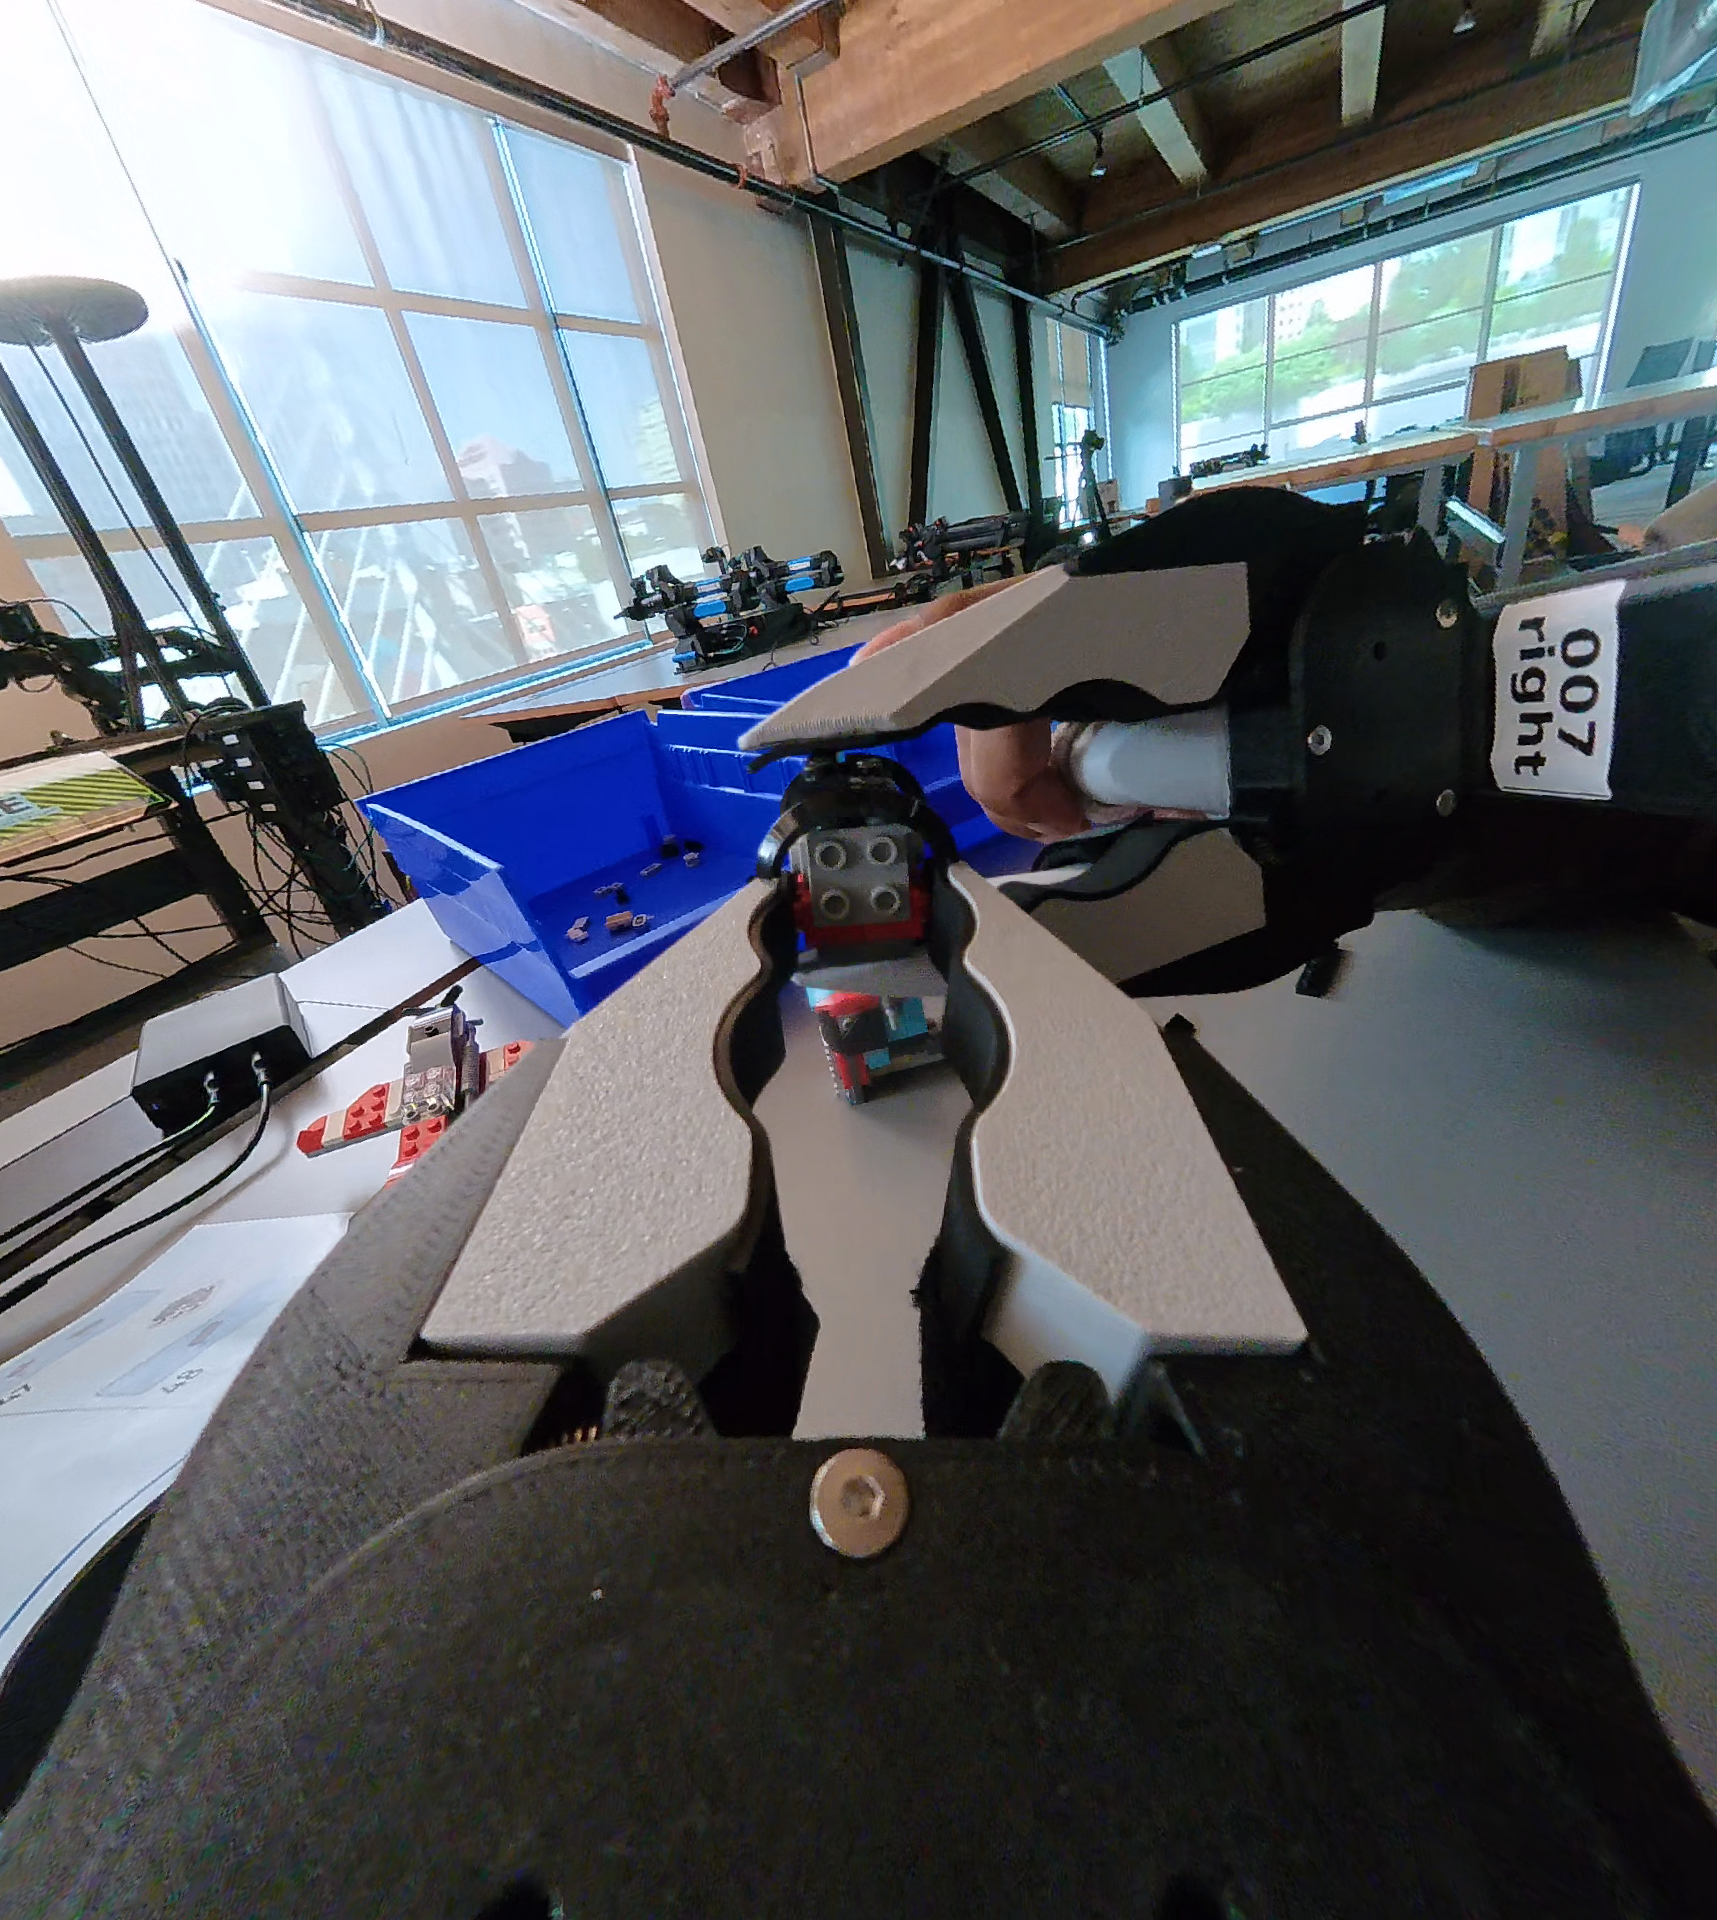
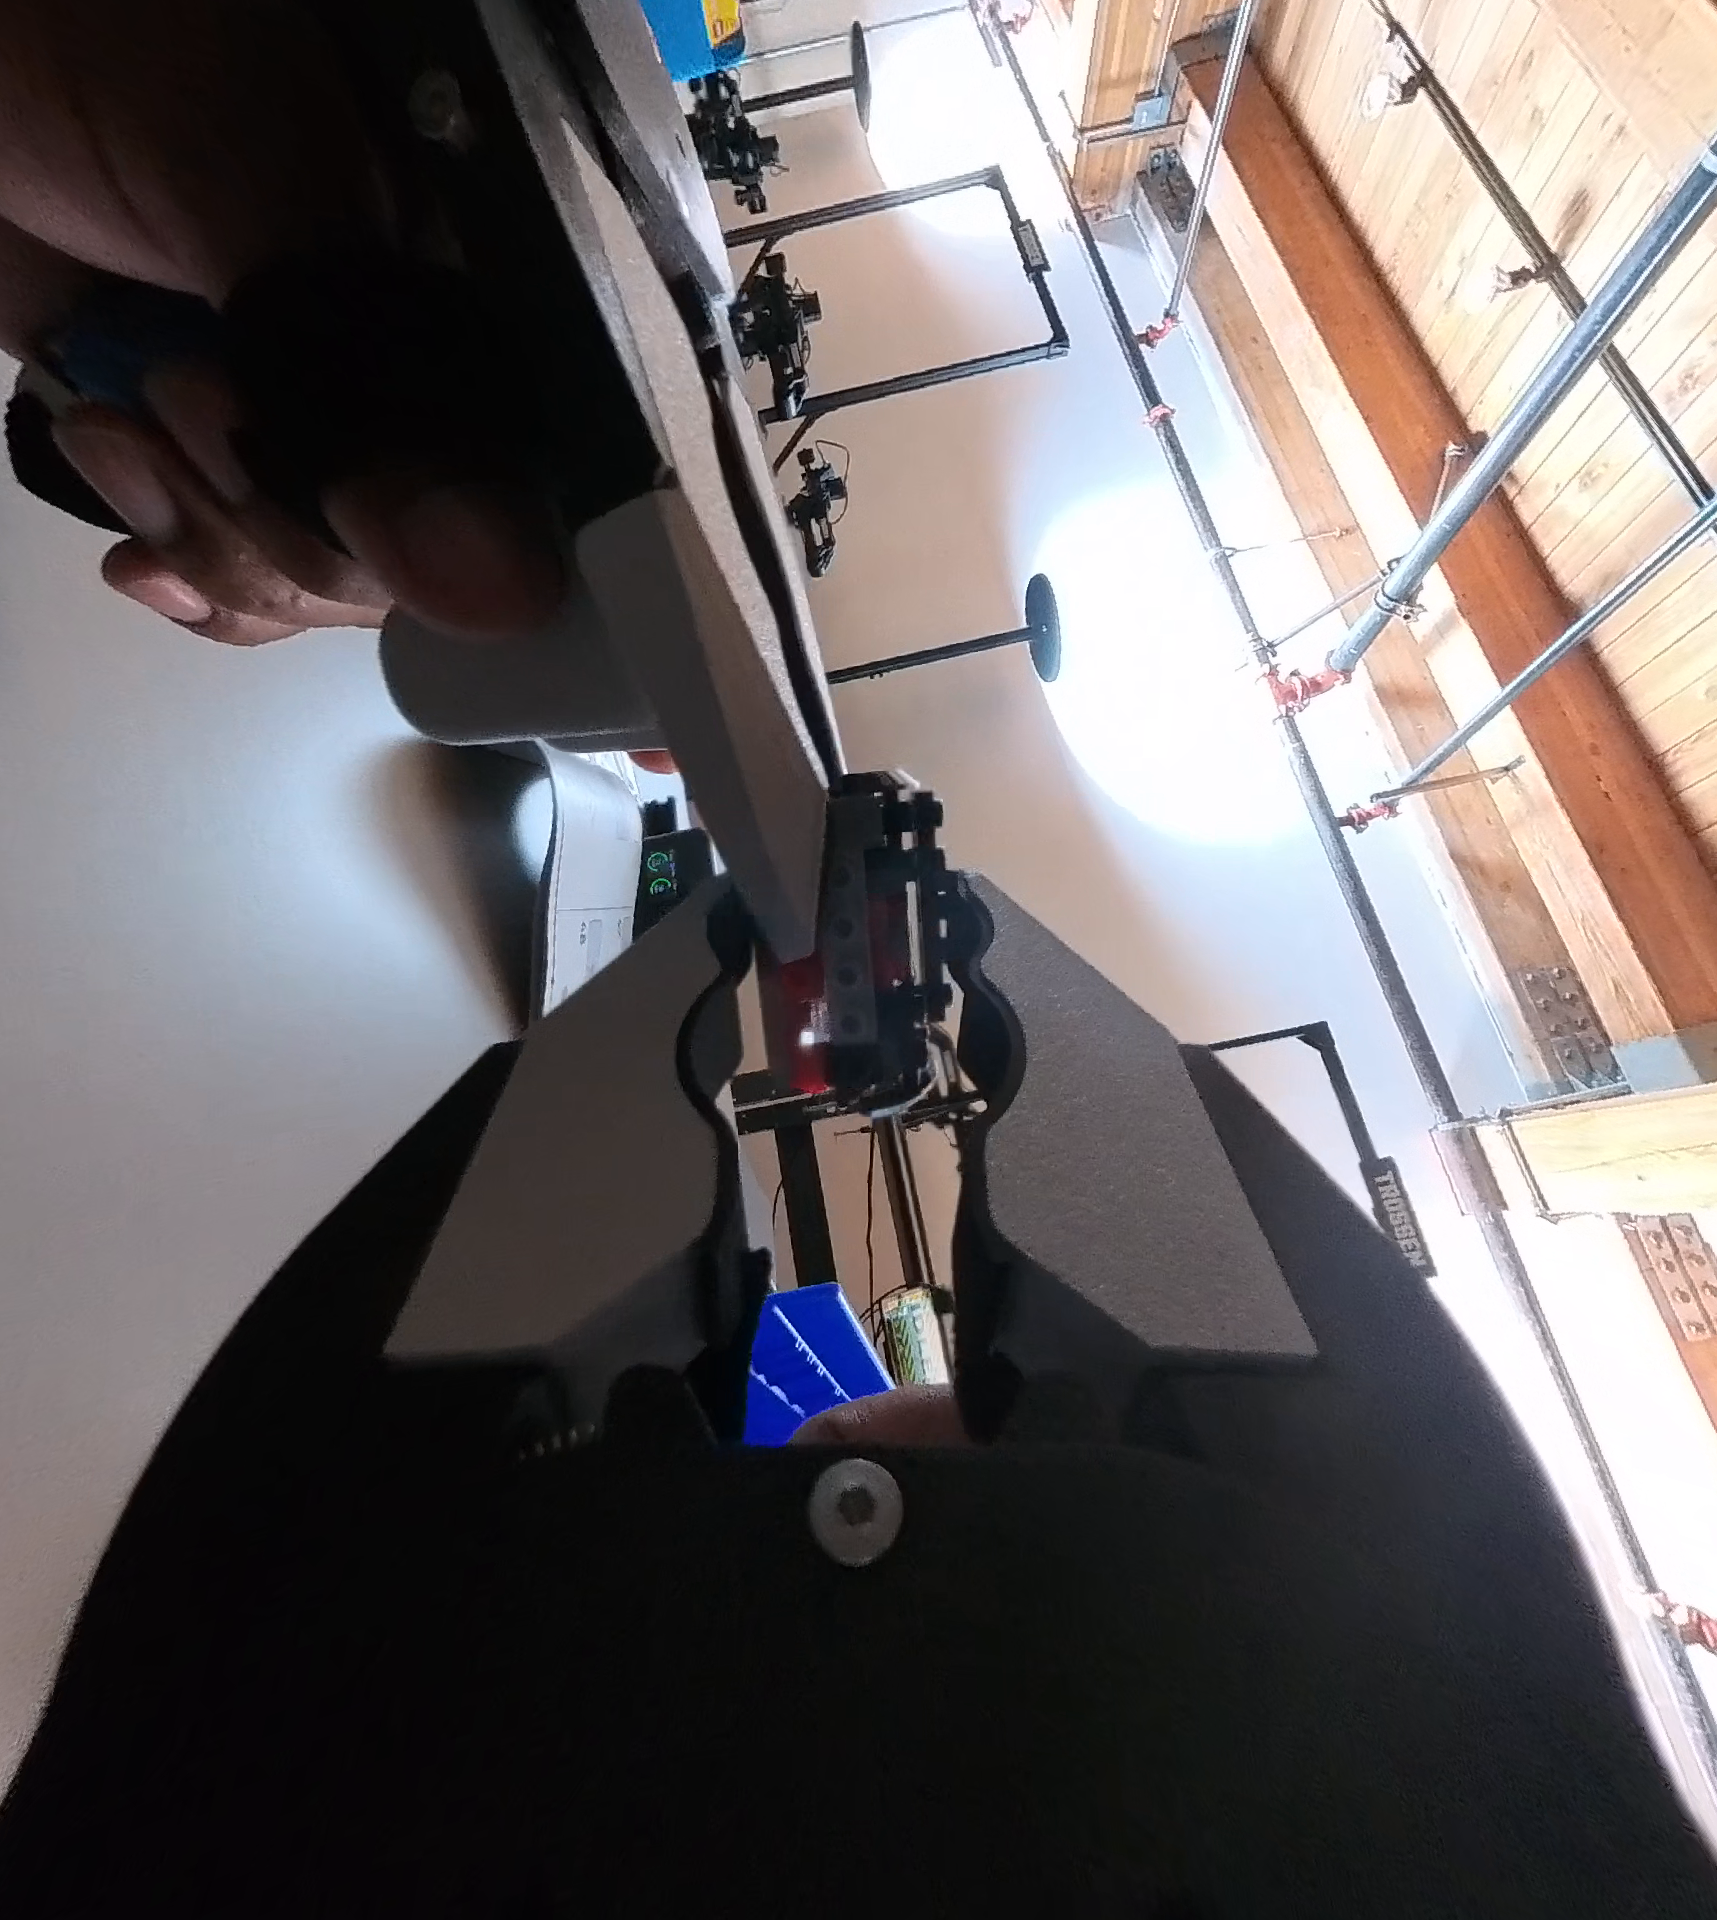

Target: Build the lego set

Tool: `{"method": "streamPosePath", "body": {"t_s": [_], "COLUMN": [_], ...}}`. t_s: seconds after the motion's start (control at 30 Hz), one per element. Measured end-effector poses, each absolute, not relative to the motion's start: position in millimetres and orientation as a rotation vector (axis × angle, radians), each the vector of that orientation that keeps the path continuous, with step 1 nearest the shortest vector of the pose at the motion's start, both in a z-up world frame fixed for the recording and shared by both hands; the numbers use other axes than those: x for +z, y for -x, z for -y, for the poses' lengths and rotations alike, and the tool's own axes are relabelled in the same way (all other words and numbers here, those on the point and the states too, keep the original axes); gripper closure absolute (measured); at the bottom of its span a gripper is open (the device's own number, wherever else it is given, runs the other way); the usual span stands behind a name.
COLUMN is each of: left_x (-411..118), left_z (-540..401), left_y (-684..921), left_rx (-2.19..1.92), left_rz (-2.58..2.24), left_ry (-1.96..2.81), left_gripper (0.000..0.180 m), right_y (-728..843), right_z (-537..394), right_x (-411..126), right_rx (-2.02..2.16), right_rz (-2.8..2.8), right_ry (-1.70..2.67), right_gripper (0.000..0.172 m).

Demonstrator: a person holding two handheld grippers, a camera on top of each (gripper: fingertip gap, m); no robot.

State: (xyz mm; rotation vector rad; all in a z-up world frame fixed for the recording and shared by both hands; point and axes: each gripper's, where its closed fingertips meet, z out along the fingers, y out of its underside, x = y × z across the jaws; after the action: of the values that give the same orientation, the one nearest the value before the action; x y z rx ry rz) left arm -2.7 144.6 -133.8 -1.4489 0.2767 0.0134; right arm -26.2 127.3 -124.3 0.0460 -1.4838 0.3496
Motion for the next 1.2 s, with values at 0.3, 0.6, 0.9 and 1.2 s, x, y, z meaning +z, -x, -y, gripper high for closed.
{"method": "streamPosePath", "body": {"t_s": [0.3, 0.6, 0.9, 1.2], "left_x": [-135.6, -139.3, -140.7, -139.2], "left_z": [-145.2, -146.4, -146.6, -145.9], "left_y": [3.8, 4.3, 3.1, 2.2], "left_rx": [0.007, -0.005, -0.033, -0.042], "left_rz": [-0.265, -0.26, -0.256, -0.26], "left_ry": [1.459, 1.476, 1.478, 1.469], "left_gripper": [0.155, 0.155, 0.155, 0.155], "right_y": [27.5, 28.8, 27.7, 27.4], "right_z": [-127.3, -127.8, -126.9, -126.4], "right_x": [-126.1, -130.9, -132.8, -131.8], "right_rx": [0.34, 0.325, 0.331, 0.352], "right_rz": [1.466, 1.485, 1.499, 1.498], "right_ry": [-0.058, -0.066, -0.074, -0.068], "right_gripper": [0.134, 0.136, 0.138, 0.138]}}
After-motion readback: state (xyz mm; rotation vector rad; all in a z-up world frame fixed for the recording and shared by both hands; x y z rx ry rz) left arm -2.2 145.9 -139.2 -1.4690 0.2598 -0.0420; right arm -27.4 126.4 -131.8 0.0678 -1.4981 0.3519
